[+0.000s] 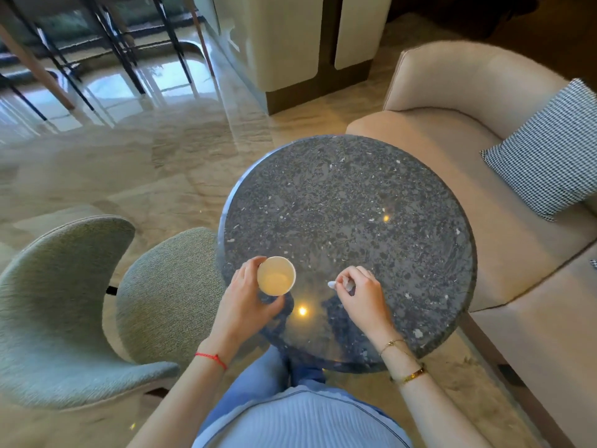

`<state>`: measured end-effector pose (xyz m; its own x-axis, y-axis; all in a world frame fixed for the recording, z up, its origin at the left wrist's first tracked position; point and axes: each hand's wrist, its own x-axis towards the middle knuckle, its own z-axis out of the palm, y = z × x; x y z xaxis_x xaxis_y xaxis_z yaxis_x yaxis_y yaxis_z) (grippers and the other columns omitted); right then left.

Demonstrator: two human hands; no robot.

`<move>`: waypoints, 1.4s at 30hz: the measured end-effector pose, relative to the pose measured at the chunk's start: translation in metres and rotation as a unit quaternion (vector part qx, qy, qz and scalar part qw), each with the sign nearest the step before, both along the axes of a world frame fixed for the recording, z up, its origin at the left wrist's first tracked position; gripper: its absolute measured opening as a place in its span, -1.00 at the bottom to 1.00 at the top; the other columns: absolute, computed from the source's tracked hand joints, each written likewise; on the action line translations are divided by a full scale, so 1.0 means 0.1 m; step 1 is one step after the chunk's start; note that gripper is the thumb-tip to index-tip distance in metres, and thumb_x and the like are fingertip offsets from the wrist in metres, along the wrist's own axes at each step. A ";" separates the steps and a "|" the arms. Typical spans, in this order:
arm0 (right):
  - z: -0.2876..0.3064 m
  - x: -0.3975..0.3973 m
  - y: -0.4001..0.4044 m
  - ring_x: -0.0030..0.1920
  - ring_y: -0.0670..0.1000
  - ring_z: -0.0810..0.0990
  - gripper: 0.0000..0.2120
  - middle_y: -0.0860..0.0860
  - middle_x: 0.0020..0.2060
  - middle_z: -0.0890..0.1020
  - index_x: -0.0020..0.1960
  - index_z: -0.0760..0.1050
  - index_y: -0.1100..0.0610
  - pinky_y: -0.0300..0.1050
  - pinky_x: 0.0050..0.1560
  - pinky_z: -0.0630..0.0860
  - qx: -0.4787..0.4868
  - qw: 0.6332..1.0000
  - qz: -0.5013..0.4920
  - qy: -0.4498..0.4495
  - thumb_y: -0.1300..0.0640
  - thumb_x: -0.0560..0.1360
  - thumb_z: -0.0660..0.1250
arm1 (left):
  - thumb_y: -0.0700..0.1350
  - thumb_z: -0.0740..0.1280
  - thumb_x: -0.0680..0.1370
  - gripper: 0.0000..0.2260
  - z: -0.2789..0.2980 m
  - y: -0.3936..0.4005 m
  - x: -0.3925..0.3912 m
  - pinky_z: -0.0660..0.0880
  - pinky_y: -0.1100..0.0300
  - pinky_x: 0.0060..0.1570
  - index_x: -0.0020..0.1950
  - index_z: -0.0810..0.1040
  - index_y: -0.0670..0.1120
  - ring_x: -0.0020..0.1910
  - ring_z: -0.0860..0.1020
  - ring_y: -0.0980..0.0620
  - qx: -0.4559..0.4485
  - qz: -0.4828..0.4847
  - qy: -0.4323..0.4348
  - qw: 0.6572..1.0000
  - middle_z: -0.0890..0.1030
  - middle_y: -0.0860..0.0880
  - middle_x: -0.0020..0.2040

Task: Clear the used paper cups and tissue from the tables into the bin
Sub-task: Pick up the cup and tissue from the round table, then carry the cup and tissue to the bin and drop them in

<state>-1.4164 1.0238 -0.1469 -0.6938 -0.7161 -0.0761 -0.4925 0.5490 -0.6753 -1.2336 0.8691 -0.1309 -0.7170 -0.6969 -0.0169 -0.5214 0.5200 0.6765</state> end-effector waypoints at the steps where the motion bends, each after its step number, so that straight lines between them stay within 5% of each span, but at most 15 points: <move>1: 0.04 0.05 -0.02 -0.11 -0.04 0.45 -0.89 -0.07 -0.21 0.52 -0.20 0.48 0.09 -0.21 -0.13 0.39 -0.002 1.000 0.014 0.003 0.18 0.48 0.38 | 0.11 0.45 0.34 -0.37 0.02 0.03 0.10 0.43 0.13 0.16 0.33 0.34 -0.04 0.22 0.45 0.04 -0.001 0.015 0.004 1.000 0.48 0.05 0.23; 11: 0.31 0.92 -0.40 -0.18 -0.08 0.43 -0.86 -0.13 -0.28 0.45 -0.21 0.47 0.07 -0.28 -0.17 0.34 -0.044 0.978 0.200 0.034 0.19 0.46 0.41 | 0.12 0.49 0.36 -0.34 0.22 0.42 1.41 0.43 0.19 0.16 0.37 0.32 -0.02 0.21 0.47 0.09 -0.023 0.193 0.043 0.980 0.48 0.07 0.27; 14: 0.33 1.36 -0.53 -0.19 -0.07 0.42 -0.84 -0.11 -0.29 0.47 -0.22 0.47 0.08 -0.24 -0.12 0.37 -0.057 0.962 0.265 0.031 0.15 0.45 0.43 | 0.10 0.52 0.36 -0.36 0.26 0.63 1.95 0.43 0.26 0.05 0.35 0.35 0.00 0.14 0.49 0.13 -0.019 0.269 0.055 0.961 0.50 0.11 0.21; 19: 0.36 2.26 -0.61 -0.21 -0.06 0.42 -0.81 -0.09 -0.29 0.46 -0.22 0.43 0.05 -0.22 -0.13 0.39 -0.064 0.930 0.361 0.037 0.16 0.45 0.45 | -0.01 0.57 0.32 -0.35 0.32 1.07 2.91 0.38 0.36 0.15 0.33 0.39 -0.08 0.16 0.50 0.09 -0.019 0.371 0.068 0.926 0.51 0.05 0.21; 27: 0.40 4.18 -0.43 -0.12 -0.04 0.48 -0.89 -0.05 -0.20 0.53 -0.15 0.49 0.12 -0.14 -0.07 0.46 -0.065 0.846 0.529 -0.003 0.15 0.46 0.42 | 0.12 0.55 0.33 -0.34 0.40 2.18 4.58 0.44 0.24 0.05 0.35 0.38 0.05 0.15 0.48 0.16 -0.038 0.560 0.023 0.828 0.50 0.13 0.21; 32: 0.51 5.25 -0.25 -0.20 -0.01 0.43 -0.76 -0.05 -0.29 0.46 -0.25 0.39 0.15 -0.13 -0.17 0.39 -0.068 0.779 0.622 -0.038 0.11 0.46 0.43 | 0.11 0.54 0.34 -0.35 0.42 2.88 5.30 0.42 0.26 0.05 0.36 0.36 0.08 0.16 0.49 0.15 -0.033 0.650 0.013 0.759 0.52 0.16 0.22; 38: 0.58 6.26 -0.03 -0.12 0.04 0.49 -0.87 0.03 -0.19 0.56 -0.15 0.50 0.20 -0.09 -0.09 0.43 -0.045 0.677 0.734 -0.043 0.14 0.48 0.38 | 0.03 0.55 0.34 -0.34 0.38 3.58 5.81 0.46 0.07 0.17 0.38 0.37 0.00 0.22 0.49 0.05 -0.033 0.760 0.027 0.648 0.50 0.07 0.26; 42: 0.56 6.96 0.06 -0.10 0.00 0.48 -0.91 -0.01 -0.18 0.57 -0.14 0.51 0.17 -0.13 -0.07 0.43 -0.034 0.604 0.796 -0.039 0.16 0.49 0.37 | 0.03 0.54 0.35 -0.36 0.29 3.98 6.10 0.44 0.18 0.12 0.36 0.37 0.02 0.21 0.47 0.09 -0.039 0.823 0.028 0.566 0.47 0.12 0.26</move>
